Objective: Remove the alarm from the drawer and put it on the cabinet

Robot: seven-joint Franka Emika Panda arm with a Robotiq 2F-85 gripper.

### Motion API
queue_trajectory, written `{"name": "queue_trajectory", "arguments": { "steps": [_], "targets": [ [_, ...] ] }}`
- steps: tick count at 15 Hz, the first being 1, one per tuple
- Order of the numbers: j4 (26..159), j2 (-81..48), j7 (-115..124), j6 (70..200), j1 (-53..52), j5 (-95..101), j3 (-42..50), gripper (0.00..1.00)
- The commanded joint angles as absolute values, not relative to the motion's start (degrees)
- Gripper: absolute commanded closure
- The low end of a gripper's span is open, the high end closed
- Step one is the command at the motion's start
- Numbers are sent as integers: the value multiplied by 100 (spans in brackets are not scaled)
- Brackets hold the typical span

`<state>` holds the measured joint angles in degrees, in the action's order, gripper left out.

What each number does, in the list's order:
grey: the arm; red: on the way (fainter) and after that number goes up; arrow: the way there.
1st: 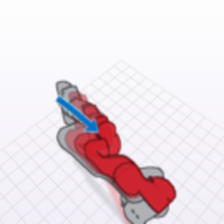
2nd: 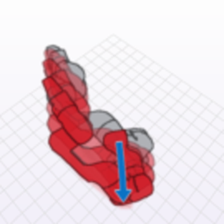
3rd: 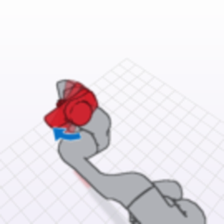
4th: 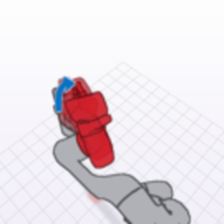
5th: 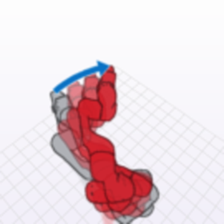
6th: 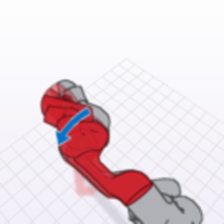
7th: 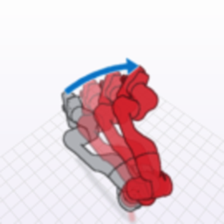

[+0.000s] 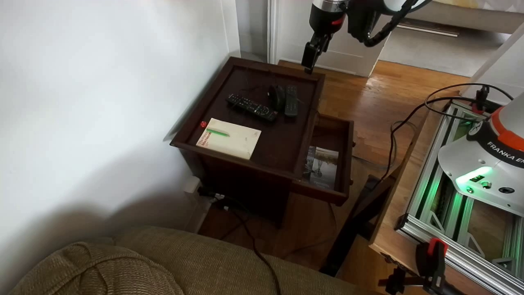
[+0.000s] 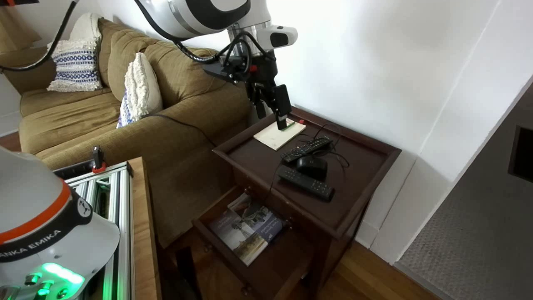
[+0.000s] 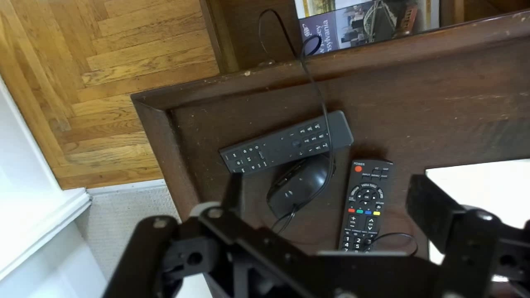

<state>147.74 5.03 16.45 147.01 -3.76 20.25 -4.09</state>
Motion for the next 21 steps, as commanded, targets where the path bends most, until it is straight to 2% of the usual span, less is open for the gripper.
{"name": "queue_trajectory", "arguments": {
  "steps": [1,7,12,18,21],
  "targets": [
    [14707,373,1539,14660,-334,2001,-482,0],
    [15081,77,1374,14155,0,2367,-152,0],
    [15152,-584,71,14279,330,2080,285,0],
    [15197,-1510,-635,15593,620,1860,542,0],
    [15187,-1986,-1485,16328,964,1324,306,0]
  ]
}}
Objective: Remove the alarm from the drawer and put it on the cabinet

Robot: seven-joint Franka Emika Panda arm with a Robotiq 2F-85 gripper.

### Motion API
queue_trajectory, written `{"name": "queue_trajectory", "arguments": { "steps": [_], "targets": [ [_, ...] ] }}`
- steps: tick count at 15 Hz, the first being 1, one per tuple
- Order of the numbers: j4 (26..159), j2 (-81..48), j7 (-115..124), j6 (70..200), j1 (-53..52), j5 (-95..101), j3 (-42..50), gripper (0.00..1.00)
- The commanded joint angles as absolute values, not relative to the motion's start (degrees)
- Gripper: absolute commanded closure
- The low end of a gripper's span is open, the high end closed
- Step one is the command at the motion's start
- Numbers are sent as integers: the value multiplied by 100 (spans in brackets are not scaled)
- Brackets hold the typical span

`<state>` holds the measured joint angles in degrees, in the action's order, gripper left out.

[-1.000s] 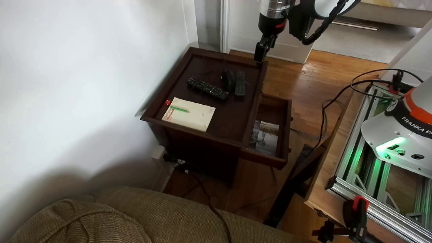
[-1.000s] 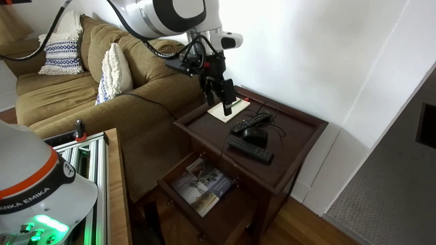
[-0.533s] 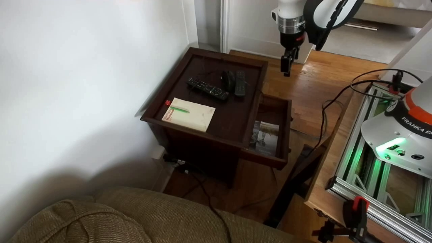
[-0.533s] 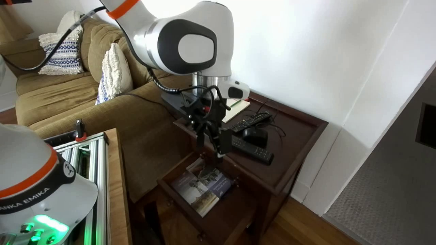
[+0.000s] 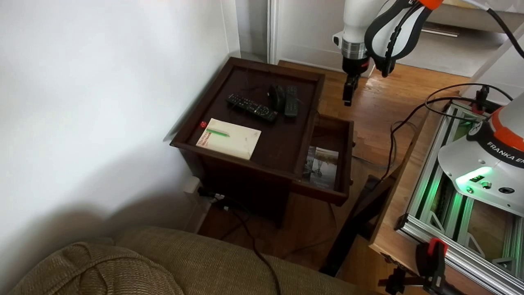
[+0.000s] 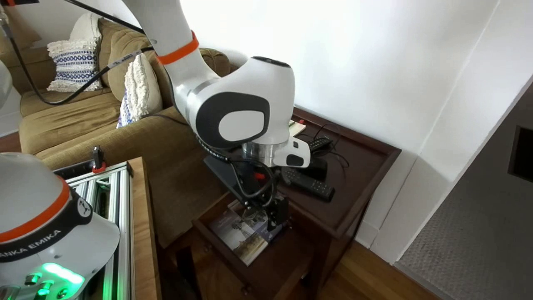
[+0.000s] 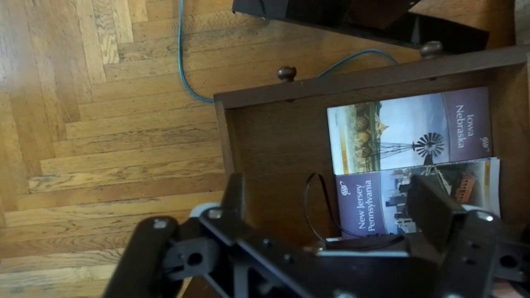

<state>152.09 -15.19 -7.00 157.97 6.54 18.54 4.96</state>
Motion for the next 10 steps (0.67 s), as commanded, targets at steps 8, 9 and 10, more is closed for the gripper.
{"name": "queue_trajectory", "arguments": {
  "steps": [8,9,10],
  "targets": [
    [15083,-2401,-2332,16414,1490,728,-232,0],
    [15063,-2428,-2345,16414,1510,723,-250,0],
    [15052,-2440,-2353,16414,1516,721,-257,0]
  ]
}}
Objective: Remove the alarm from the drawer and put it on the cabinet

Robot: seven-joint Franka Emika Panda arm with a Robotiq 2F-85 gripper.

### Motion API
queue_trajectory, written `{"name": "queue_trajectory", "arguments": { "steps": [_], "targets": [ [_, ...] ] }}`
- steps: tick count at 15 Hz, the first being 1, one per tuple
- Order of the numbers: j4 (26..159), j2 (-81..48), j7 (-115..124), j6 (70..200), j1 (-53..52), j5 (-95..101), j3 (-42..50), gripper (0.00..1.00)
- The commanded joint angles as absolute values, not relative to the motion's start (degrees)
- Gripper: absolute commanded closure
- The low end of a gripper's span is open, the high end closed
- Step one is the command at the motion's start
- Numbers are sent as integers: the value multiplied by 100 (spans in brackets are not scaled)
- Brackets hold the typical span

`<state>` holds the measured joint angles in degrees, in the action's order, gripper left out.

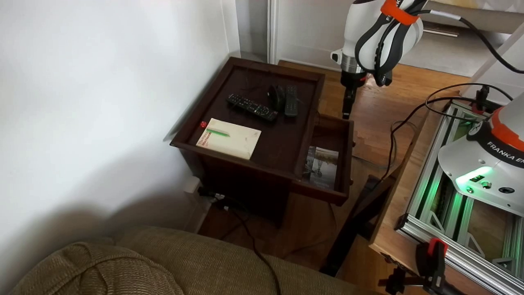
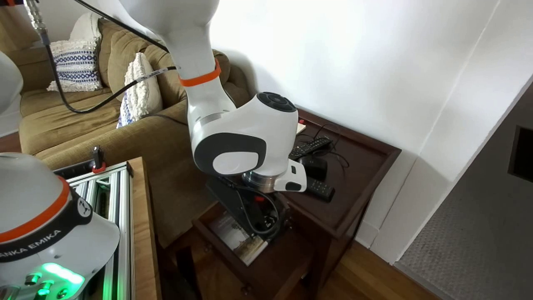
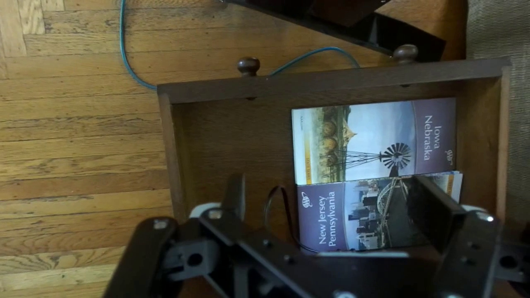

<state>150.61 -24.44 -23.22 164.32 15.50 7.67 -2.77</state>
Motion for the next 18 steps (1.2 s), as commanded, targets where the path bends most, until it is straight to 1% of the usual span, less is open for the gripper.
{"name": "queue_trajectory", "arguments": {
  "steps": [1,3,5,10,15,18],
  "targets": [
    [15048,-2441,-2358,16414,1517,720,-261,0],
    [15047,-2441,-2362,16414,1517,717,-269,0],
    [15029,-2751,-2344,17222,1455,854,-152,0],
    [14880,-3480,-2176,18286,1182,1076,314,0],
    [14649,-4229,-2100,18949,1305,1149,302,0],
    [14448,-4576,-2059,19109,1602,1261,55,0]
  ]
}}
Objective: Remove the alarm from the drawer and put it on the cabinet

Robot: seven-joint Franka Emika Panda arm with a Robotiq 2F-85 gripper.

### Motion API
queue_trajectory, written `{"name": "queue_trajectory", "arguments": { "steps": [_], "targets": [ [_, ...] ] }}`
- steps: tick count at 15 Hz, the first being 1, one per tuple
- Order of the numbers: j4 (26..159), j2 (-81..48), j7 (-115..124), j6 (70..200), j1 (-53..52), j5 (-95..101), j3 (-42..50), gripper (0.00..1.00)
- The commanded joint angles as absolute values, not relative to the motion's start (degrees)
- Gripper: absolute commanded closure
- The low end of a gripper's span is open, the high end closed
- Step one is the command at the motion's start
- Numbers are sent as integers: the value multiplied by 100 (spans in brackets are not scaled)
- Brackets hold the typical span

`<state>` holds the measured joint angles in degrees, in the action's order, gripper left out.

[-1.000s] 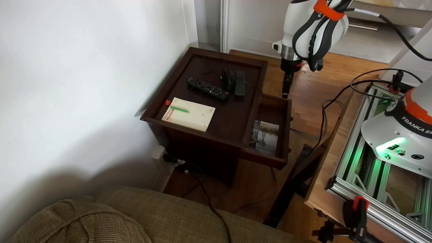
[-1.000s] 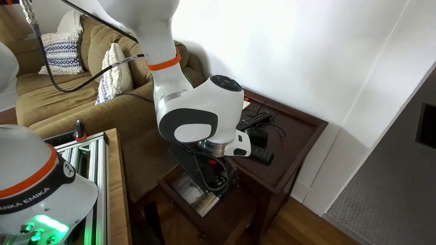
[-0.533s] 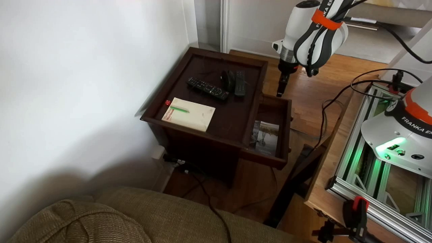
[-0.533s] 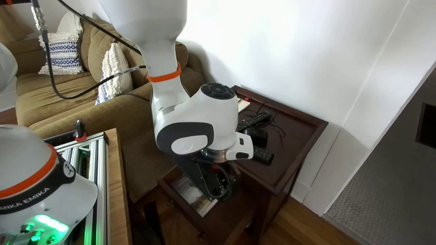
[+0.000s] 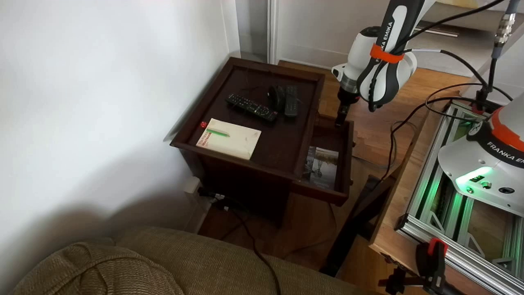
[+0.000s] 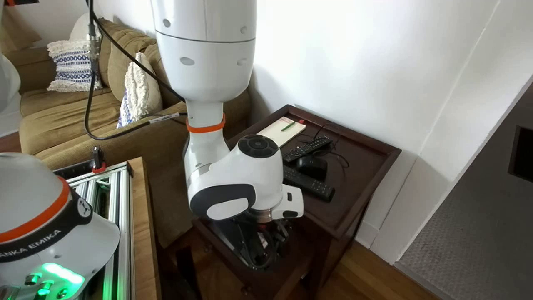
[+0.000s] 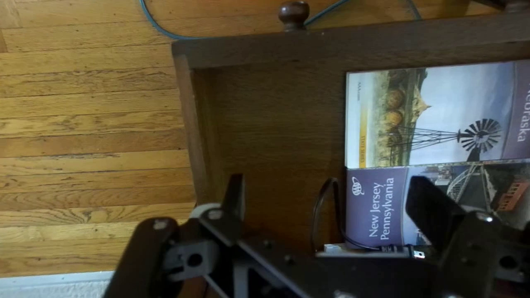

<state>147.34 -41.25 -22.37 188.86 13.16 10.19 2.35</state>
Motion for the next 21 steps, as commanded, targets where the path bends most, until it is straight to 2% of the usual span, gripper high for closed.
{"name": "queue_trajectory", "arguments": {
  "steps": [1,6,7,8,9,17,18,21],
  "targets": [
    [14370,-4677,-2029,19155,1746,1308,-59,0],
    [13954,-5092,-1904,19160,2317,1528,-534,2],
    [13863,-5173,-1890,19191,2360,1537,-556,11],
    [13763,-5261,-1880,19209,2399,1547,-579,27],
    [13691,-5310,-1860,19214,2407,1541,-572,30],
    [13361,-5597,-1759,19027,2802,1612,-835,94],
    [13349,-5609,-1751,19015,2843,1619,-866,99],
    [13442,-5509,-1695,18995,2767,1576,-784,100]
  ]
}}
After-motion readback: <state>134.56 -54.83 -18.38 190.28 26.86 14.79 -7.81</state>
